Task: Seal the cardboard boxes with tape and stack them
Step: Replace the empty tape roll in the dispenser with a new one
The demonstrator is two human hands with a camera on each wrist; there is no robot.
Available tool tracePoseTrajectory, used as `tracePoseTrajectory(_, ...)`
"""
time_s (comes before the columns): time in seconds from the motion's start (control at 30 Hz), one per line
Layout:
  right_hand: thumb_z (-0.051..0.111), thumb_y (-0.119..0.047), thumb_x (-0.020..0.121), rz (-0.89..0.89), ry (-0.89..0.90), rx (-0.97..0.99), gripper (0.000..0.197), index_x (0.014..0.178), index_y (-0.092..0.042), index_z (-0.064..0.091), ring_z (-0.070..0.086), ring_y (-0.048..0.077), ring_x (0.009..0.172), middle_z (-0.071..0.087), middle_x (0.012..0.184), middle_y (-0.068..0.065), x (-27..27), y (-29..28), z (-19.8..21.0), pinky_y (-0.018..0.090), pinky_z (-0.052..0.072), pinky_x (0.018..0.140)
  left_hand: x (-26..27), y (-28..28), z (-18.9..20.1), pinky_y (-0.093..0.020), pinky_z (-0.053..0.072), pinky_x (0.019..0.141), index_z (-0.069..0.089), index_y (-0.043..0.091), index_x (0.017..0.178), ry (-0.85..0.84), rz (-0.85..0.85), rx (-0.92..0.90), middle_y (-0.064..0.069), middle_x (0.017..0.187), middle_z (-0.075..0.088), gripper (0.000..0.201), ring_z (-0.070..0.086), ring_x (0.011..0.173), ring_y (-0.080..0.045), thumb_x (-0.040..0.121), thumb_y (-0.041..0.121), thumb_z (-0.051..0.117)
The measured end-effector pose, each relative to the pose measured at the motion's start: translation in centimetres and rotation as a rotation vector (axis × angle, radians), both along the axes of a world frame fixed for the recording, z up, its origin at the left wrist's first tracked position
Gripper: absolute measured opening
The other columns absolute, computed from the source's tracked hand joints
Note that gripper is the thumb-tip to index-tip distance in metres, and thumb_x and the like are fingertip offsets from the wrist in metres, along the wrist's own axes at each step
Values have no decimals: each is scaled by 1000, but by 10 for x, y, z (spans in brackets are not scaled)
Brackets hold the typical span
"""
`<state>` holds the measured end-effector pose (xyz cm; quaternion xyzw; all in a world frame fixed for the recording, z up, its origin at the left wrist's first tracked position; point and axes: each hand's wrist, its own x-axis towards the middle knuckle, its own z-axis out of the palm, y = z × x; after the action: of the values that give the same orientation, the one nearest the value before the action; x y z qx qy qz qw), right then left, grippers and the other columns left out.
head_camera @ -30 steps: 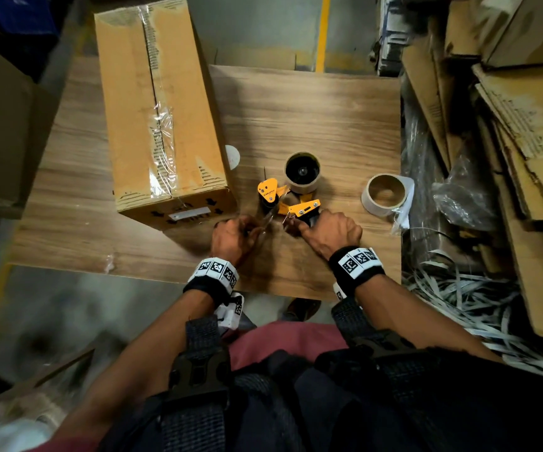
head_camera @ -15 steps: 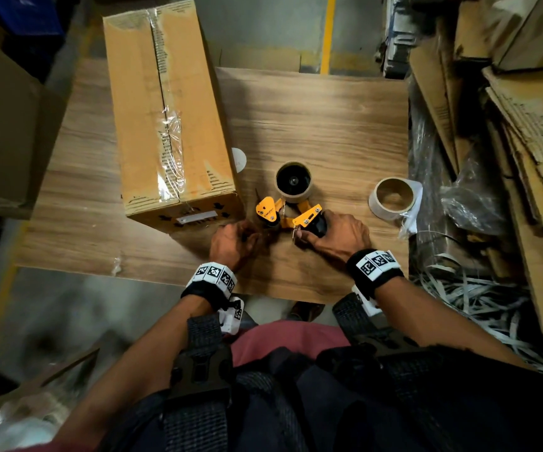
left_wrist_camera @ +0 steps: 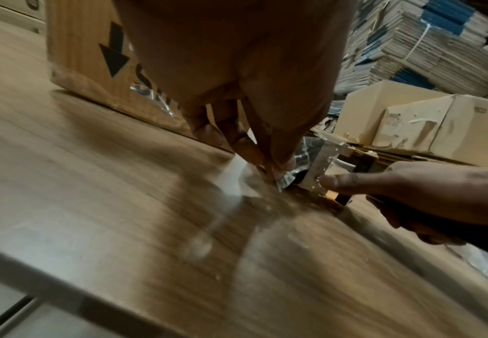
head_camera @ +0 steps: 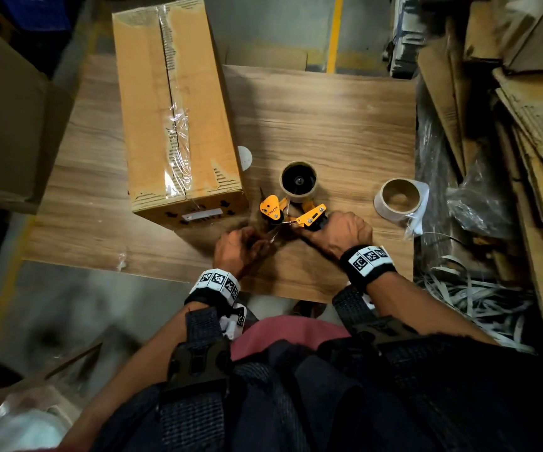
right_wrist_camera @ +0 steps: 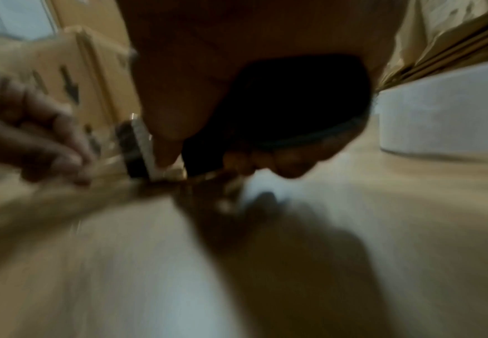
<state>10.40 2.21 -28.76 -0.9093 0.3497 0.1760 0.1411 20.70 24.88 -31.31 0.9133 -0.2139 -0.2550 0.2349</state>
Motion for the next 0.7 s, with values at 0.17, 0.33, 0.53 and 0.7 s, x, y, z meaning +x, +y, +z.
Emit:
tracePoseTrajectory(0.17,30,-114,49,-9,22,38,108,85,-18,67,69,34,90,71,93,14,4,2,7,37,50,72,1,1,3,-37,60,77,77,36,98,21,15,-63,10,88,78,7,73,82,-15,91,36,76)
tracePoseTrajectory(0.33,50,-103,57,-10,35,172,88,79,-19,55,66,33,86,68,89,10,-3,-9,4,34,48,69,-2,1,5,-37,60,82,75,34,99,42,28,-80,11,91,78,6,73,86,-14,93,32,74)
tracePoseTrajectory(0.53,84,-74,60,-103,-84,546,62,91,-22,69,74,21,73,76,80,-3,-11,-23,-1,40,62,67,-4,10,9,-37,61,86,74,38,102,148,7,-108,14,94,79,23,75,91,-13,80,41,68)
tracePoseTrajectory(0.7,89,-64,64,-89,-242,501,50,75,-20,68,66,10,54,67,57,-5,-27,-25,22,29,49,51,1,12,6,-34,59,84,75,35,88,325,129,-184,10,93,78,36,73,89,-7,89,1,65)
